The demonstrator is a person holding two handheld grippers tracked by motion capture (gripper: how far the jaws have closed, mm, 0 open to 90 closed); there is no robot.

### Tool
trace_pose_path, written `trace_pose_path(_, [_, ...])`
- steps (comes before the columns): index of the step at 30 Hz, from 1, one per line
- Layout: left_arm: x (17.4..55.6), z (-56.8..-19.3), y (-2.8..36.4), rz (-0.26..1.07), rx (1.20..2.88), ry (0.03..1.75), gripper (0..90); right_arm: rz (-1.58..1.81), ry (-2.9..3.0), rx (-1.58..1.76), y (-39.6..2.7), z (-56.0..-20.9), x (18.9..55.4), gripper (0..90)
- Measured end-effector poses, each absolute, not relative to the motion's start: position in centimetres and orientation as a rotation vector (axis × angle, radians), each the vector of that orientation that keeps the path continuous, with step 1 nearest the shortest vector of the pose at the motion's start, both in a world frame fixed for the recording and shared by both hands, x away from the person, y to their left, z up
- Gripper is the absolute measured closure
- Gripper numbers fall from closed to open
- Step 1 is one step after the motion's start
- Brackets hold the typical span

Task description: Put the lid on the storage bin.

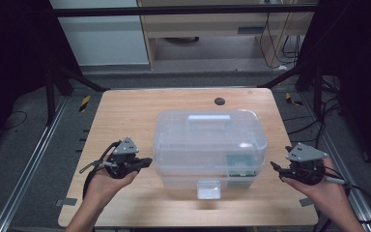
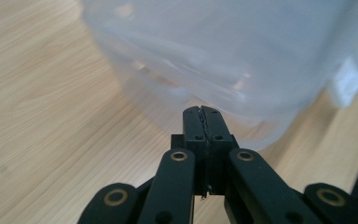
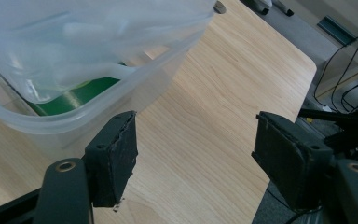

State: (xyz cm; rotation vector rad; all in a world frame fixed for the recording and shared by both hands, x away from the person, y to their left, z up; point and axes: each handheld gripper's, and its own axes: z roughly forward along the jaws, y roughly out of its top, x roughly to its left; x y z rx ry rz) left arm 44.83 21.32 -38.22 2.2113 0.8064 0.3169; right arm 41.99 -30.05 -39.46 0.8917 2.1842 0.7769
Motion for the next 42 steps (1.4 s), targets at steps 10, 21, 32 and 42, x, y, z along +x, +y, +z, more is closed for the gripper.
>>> trace_pose_path(10, [47.7, -41.0, 26.1, 0.591, 2.183, 1.031, 81.6, 0.797, 2.119, 1.056, -30.8, -42.4, 44.5, 28.1])
trace_pose_path(21, [52.2, -46.1, 29.2, 0.692, 2.087, 1.267, 33.2, 0.809, 2.041, 1.247, -31.6, -46.2, 49.4, 23.3])
trace_pose_path(32, [53.8, -50.1, 29.9, 0.570, 2.038, 1.380, 13.5, 0.804, 2.008, 1.450, -32.2, -49.9, 52.7, 19.2])
trace_pose_path(42, [54.0, -50.8, 29.8, 0.594, 2.003, 1.362, 1.2, 0.876, 1.988, 1.520, -32.0, -51.2, 53.2, 6.4])
